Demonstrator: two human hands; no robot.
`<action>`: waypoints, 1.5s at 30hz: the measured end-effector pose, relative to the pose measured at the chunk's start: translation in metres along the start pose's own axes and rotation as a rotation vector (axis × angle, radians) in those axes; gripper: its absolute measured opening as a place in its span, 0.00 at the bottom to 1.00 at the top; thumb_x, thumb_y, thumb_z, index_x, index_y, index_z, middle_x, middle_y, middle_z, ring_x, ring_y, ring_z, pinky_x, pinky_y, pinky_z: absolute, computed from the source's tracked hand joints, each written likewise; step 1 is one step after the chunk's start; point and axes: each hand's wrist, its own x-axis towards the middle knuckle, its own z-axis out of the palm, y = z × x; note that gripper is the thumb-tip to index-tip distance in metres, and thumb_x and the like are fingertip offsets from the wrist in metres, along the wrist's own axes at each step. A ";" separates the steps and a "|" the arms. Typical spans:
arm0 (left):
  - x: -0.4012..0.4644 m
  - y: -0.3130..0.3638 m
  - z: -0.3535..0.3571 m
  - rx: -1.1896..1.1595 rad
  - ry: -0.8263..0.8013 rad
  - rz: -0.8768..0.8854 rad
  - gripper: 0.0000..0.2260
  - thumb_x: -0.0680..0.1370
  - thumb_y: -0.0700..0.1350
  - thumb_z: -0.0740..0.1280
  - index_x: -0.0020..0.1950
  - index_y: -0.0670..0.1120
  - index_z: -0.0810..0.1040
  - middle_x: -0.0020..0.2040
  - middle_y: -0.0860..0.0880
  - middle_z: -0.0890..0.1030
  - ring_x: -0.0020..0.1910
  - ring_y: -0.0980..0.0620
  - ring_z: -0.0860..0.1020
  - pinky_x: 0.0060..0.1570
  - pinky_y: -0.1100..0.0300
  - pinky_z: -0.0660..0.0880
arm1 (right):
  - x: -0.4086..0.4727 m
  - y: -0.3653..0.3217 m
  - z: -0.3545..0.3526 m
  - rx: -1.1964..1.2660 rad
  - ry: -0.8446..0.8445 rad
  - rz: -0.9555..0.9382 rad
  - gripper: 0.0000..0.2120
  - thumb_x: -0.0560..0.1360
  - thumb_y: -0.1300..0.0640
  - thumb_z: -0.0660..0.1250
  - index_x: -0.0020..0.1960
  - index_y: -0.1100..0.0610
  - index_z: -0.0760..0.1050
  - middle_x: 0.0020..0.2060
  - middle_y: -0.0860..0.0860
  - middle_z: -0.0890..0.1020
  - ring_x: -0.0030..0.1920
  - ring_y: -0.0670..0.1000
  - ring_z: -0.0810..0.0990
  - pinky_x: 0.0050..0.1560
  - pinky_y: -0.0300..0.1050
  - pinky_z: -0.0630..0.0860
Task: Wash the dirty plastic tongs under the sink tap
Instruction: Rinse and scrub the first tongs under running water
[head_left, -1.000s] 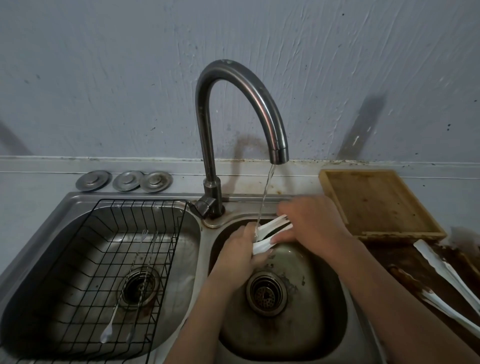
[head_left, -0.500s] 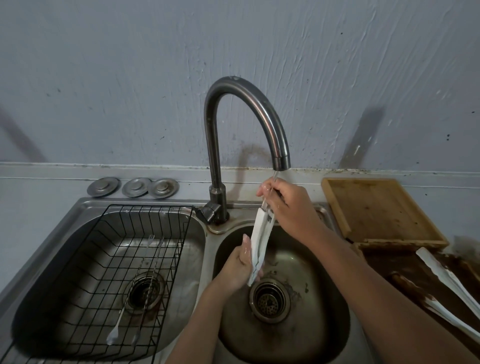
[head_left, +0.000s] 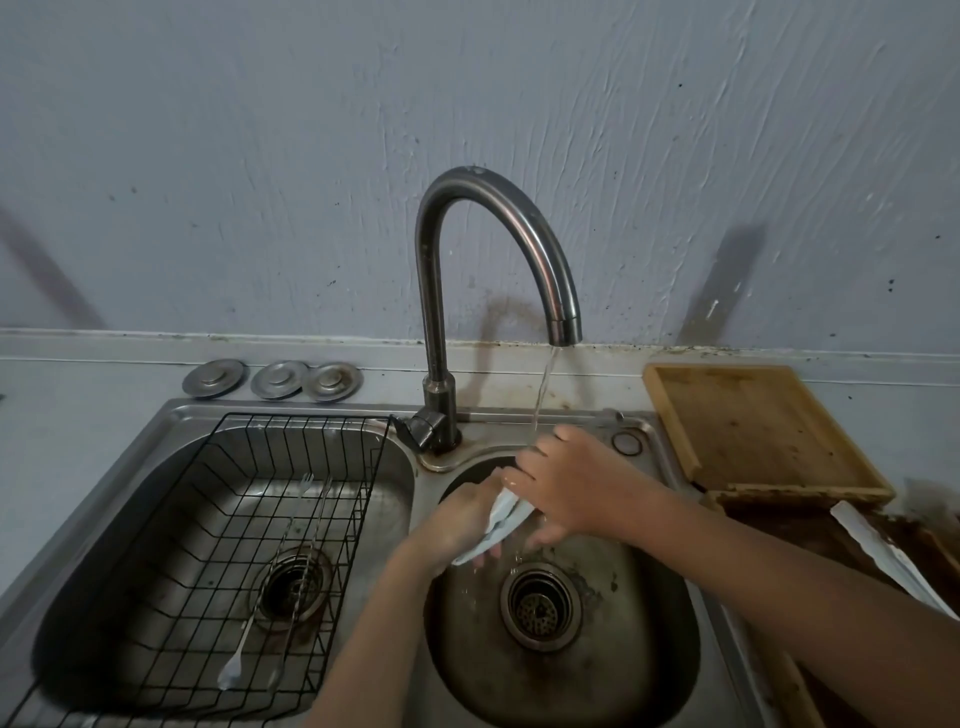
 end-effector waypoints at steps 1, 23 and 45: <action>-0.001 -0.001 -0.004 0.040 -0.042 -0.018 0.26 0.81 0.58 0.48 0.43 0.42 0.78 0.27 0.47 0.76 0.24 0.53 0.72 0.23 0.64 0.68 | -0.004 0.002 0.006 -0.003 -0.014 -0.030 0.25 0.65 0.36 0.65 0.49 0.56 0.73 0.32 0.49 0.78 0.28 0.50 0.75 0.30 0.43 0.69; 0.047 -0.019 -0.049 0.058 0.824 0.081 0.06 0.78 0.40 0.62 0.54 0.41 0.71 0.54 0.41 0.78 0.55 0.41 0.76 0.55 0.51 0.71 | 0.006 -0.051 0.036 1.651 0.265 0.872 0.18 0.79 0.45 0.52 0.36 0.54 0.67 0.25 0.46 0.66 0.21 0.41 0.62 0.23 0.37 0.61; 0.053 0.003 -0.048 0.459 0.797 -0.131 0.15 0.75 0.38 0.59 0.62 0.40 0.64 0.63 0.42 0.71 0.63 0.42 0.70 0.60 0.46 0.67 | -0.017 -0.031 0.023 1.234 0.412 0.883 0.22 0.76 0.42 0.58 0.59 0.60 0.63 0.41 0.47 0.73 0.35 0.43 0.76 0.28 0.33 0.73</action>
